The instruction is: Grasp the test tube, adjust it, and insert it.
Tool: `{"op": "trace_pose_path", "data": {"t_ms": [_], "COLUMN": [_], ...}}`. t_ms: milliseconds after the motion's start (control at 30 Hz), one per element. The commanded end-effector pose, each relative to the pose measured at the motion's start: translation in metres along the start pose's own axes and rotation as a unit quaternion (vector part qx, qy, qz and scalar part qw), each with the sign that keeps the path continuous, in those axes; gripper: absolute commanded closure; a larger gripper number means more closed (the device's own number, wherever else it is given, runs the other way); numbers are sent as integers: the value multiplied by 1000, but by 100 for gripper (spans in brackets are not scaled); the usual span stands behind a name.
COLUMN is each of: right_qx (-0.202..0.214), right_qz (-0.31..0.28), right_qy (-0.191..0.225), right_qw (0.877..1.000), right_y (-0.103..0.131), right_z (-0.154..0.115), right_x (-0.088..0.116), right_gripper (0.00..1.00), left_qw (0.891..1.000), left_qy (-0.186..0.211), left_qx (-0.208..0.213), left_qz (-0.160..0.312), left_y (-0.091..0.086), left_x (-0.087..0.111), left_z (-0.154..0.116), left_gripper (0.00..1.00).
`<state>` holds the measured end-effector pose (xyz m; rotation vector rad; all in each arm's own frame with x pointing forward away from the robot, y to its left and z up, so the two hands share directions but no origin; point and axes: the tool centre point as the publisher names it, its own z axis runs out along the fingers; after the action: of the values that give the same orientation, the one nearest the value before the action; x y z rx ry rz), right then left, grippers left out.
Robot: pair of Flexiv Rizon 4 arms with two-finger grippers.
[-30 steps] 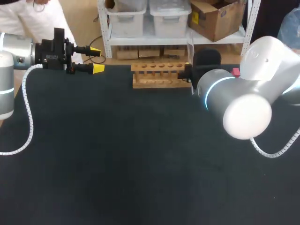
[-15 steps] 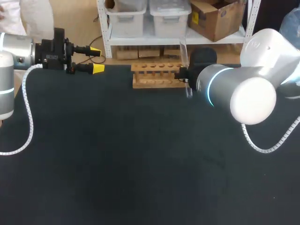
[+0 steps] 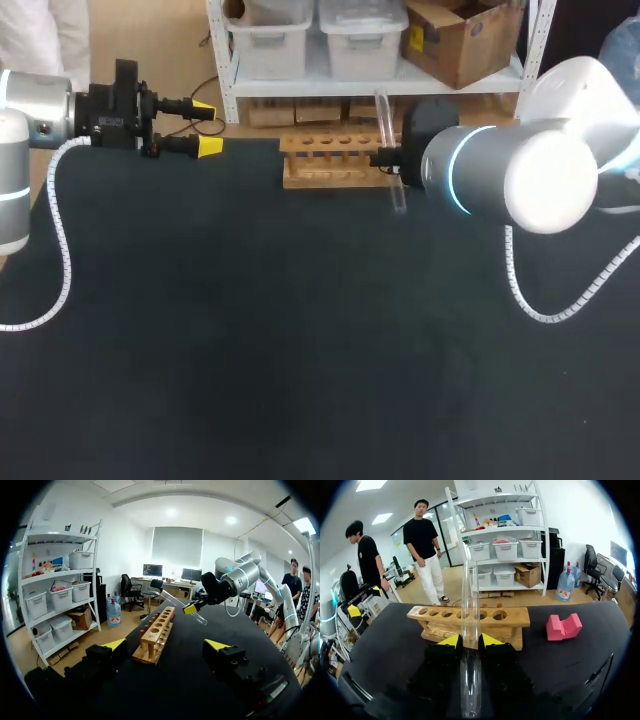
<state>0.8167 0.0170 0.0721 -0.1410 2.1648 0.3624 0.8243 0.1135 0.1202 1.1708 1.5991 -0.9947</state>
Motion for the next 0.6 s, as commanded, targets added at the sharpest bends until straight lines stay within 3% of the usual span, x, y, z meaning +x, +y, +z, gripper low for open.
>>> {"op": "trace_pose_path", "data": {"t_ms": [33,600], "right_qx": [-3,-6], "right_qz": [1,13], "right_qy": [8,29], "right_qw": [1000,999], "right_y": [0,-2], "right_z": [7,16], "right_x": [0,8], "right_gripper": [100,100], "left_qw": [1000,1000], "left_qy": [-2,-2], "left_qx": [-2,-2], "left_qz": [1,1], "left_y": [-1,-1], "left_x": [1,1], "left_z": [0,0], "left_gripper": [0,0]}}
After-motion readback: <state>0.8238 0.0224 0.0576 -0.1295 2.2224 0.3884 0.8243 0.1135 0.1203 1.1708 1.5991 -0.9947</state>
